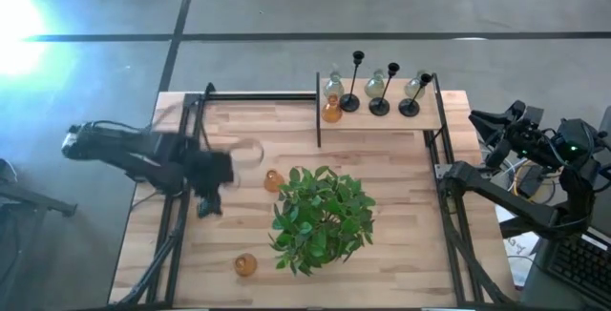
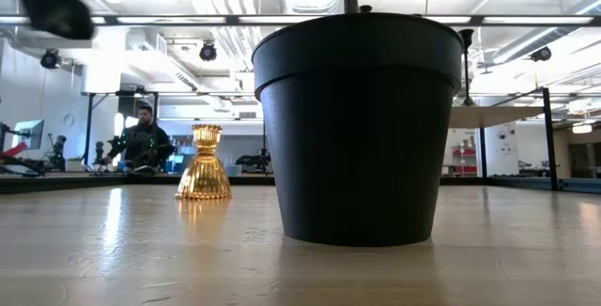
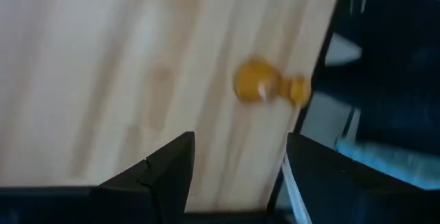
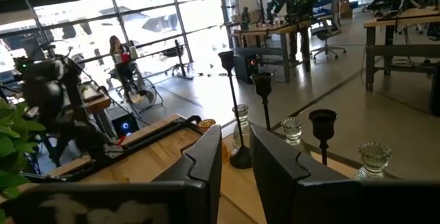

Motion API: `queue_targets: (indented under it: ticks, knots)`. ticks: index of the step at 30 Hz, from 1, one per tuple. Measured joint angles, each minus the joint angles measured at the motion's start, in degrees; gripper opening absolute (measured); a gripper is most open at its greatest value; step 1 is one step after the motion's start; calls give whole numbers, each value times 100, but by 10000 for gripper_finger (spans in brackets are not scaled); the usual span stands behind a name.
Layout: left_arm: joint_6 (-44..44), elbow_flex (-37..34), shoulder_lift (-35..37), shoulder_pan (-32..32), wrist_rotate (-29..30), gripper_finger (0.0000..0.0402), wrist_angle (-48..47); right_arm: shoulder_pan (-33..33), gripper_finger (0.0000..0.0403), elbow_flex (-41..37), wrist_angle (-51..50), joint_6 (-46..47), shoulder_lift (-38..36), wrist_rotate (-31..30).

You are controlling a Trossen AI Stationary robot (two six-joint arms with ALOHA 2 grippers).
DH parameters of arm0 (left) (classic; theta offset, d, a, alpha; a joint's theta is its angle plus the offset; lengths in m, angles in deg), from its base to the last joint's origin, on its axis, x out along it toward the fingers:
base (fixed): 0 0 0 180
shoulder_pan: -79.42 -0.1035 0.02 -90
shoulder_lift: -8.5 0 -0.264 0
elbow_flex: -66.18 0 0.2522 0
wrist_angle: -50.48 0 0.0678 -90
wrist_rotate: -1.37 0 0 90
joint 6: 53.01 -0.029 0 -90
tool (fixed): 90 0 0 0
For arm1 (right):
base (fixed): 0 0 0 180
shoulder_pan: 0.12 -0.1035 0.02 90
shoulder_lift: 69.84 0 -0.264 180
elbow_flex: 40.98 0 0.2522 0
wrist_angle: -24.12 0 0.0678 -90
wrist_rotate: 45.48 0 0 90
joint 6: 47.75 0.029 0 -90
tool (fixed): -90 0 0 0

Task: Pick & Place candle stick holders
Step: Put the bottom yellow glass candle holder on the shelf

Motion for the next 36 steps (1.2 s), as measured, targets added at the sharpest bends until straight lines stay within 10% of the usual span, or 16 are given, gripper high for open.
queue_targets:
  ticks: [9,36]
  knots:
    - [1839,-681,-165,2101,480,233,1726,0,85,-1,0,0,0,0]
    - [2131,-1719,-1330,2117,525,233,4413,0,74,0,0,11,0,0]
